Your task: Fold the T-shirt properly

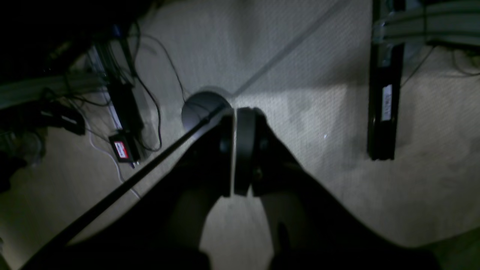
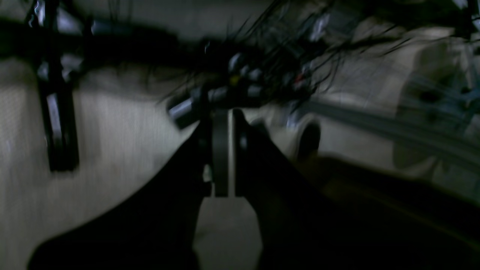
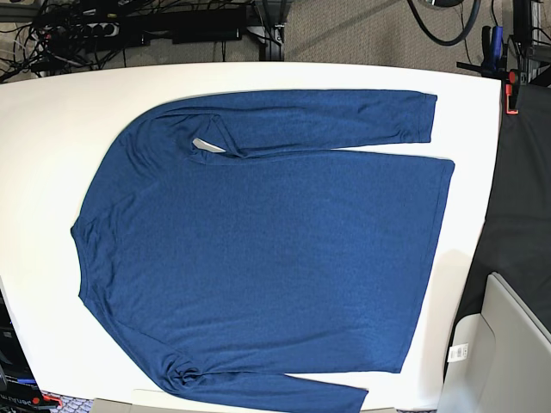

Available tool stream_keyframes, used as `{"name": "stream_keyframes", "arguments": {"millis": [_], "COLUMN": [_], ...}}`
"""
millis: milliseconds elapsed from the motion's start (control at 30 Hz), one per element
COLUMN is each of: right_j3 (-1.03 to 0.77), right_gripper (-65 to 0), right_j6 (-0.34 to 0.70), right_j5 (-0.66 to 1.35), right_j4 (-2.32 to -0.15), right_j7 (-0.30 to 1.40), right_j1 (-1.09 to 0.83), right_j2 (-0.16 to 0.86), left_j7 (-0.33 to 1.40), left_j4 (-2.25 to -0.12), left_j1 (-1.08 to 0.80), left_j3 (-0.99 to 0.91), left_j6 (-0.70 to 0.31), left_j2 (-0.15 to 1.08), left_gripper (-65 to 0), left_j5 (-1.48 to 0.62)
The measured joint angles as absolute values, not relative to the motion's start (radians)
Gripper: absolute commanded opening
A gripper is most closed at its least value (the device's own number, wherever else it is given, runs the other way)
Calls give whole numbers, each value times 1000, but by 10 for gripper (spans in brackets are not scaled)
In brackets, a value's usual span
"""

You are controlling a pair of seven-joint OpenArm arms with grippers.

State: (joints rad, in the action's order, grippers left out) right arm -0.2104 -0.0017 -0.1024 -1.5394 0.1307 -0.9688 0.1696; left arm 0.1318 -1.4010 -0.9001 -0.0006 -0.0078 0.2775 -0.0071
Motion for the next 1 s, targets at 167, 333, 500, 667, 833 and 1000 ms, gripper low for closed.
{"name": "stream_keyframes", "arguments": {"millis": [167,333,500,667,833,1000], "right_j3": [-257,-294,-312,-325,-325,-324], "right_gripper": [-648,-648,-649,-650,-648,-648], "right_j6": [1,9,12,15,10,13], "right_j5": [-102,-99,-101,-101,-100,-101], "right_j4": [-1757,-1982,-2038,-2038,-2037,-2037], "right_j7": [192,263,273,273,277,282], "right_j1": [-1031,-1070,-1082,-1026,-943,-846], "right_j2": [174,171,173,171,176,178], "left_j7": [154,290,348,368,367,455], "left_j4": [-1634,-1873,-2036,-2033,-2035,-2033], "left_j1": [-951,-971,-969,-907,-815,-743], "left_j3": [1,0,0,0,-1,4], "left_j6": [-8,-12,-12,-11,-8,-15], "left_j2": [278,277,280,276,253,242], "left_gripper": [-648,-648,-648,-648,-644,-604], "left_j5": [-7,-9,-10,-10,-7,-10]}}
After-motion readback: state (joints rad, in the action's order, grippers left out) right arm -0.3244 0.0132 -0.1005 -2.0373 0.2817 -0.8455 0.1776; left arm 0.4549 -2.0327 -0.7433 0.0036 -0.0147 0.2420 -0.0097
